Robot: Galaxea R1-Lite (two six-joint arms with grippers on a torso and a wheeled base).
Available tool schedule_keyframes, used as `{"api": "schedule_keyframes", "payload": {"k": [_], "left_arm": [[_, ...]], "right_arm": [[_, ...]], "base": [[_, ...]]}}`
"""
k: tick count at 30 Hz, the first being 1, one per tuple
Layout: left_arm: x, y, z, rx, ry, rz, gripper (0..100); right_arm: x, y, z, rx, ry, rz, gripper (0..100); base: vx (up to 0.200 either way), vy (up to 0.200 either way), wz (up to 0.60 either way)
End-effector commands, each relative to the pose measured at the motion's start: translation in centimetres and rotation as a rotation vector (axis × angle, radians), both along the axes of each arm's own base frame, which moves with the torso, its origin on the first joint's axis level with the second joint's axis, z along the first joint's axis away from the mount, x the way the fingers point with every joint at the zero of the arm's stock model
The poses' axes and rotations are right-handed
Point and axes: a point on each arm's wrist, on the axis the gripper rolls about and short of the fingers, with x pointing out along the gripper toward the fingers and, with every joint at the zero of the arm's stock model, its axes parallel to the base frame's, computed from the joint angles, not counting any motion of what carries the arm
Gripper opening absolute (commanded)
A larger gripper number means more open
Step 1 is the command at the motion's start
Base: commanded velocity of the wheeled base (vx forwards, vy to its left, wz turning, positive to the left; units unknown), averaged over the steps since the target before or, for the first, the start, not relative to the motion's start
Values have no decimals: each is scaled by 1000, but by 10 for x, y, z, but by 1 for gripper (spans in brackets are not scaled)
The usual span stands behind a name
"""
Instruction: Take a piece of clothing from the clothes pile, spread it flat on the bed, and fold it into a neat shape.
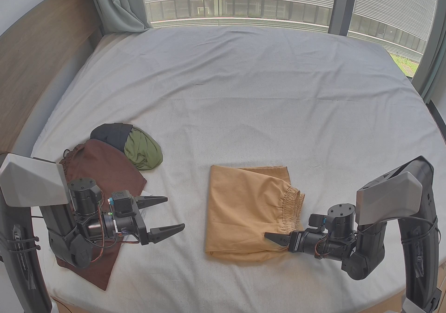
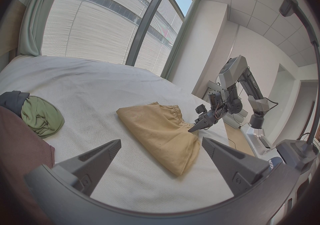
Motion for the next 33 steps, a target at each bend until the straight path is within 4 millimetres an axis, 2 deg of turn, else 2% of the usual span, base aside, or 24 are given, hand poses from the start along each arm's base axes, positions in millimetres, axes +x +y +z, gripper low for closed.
{"api": "schedule_keyframes", "payload": {"k": [1, 8, 9, 29, 33], "left_arm": [[0, 0, 0, -1, 0, -3, 100], [0, 0, -1, 0, 3, -3, 100], [0, 0, -1, 0, 3, -3, 100], [1, 0, -5, 19, -16, -9, 100], [4, 0, -2, 21, -41, -4, 100]], "right_arm": [[0, 2, -1, 0, 2, 7, 100], [-1, 2, -1, 0, 2, 6, 100], [-1, 1, -1, 0, 2, 6, 0], [-1, 2, 4, 6, -9, 9, 0], [-2, 4, 15, 19, -37, 16, 0]], "base": [[0, 0, 0], [0, 0, 0], [0, 0, 0], [0, 0, 0], [0, 0, 0]]}}
